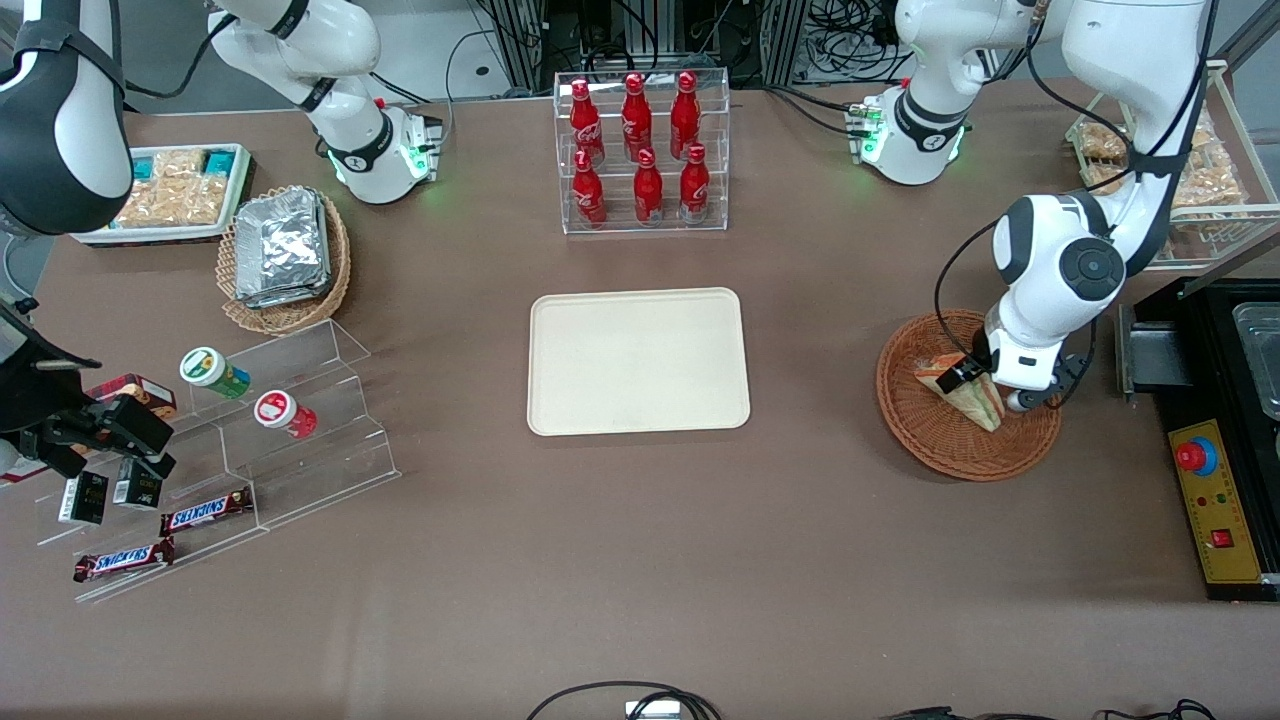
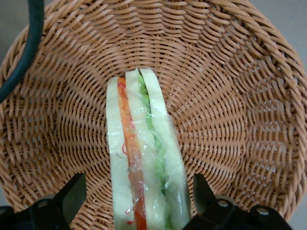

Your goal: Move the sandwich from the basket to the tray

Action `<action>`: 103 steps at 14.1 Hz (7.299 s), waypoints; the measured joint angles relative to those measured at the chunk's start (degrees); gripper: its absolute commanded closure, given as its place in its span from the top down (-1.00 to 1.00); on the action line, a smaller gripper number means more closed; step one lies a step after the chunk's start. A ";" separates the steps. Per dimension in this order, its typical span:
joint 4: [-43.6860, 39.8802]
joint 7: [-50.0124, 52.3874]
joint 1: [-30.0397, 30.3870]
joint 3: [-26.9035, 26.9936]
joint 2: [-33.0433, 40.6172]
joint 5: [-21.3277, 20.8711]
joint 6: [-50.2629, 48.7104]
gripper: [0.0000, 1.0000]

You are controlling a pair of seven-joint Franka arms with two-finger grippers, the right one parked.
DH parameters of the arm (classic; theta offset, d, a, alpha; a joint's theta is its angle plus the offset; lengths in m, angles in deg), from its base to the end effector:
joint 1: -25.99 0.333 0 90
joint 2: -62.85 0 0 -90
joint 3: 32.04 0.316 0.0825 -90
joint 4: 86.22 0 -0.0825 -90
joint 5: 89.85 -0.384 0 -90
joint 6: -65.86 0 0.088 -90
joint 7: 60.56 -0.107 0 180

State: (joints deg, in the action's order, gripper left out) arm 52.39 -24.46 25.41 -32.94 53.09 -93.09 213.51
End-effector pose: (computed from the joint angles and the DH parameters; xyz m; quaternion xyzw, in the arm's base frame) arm 0.4929 -0.0138 0.2387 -0.9614 -0.2746 0.0015 0.0149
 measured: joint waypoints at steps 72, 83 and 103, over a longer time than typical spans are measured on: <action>-37.31 24.93 -15.24 -34.20 -24.93 -26.96 -27.57 0.98; -48.94 25.21 -2.62 -34.16 -19.22 -24.63 -42.76 0.99; -48.92 -23.45 10.84 -16.12 4.78 -2.62 -59.56 0.99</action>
State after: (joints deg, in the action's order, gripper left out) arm 3.46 -47.91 36.25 -49.06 57.87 -95.71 153.95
